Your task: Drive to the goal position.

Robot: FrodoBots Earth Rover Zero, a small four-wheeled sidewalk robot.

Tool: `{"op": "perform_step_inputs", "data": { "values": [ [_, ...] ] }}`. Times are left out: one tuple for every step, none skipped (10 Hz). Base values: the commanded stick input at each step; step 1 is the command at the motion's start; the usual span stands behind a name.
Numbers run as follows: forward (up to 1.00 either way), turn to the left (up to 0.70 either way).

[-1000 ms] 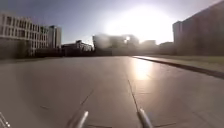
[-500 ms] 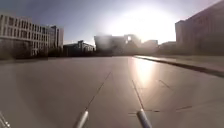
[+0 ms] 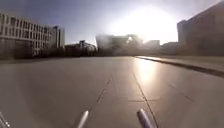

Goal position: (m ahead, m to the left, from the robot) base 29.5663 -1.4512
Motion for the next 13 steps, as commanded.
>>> {"op": "perform_step_inputs", "data": {
  "values": [
    [1.0, 0.0],
    [1.0, 0.0],
    [1.0, 0.0],
    [1.0, 0.0],
    [1.0, -0.09],
    [1.0, -0.27],
    [1.0, -0.27],
    [1.0, -0.27],
    [1.0, -0.21],
    [1.0, 0.0],
    [1.0, 0.0],
    [1.0, 0.0],
    [1.0, 0.0]
  ]
}}
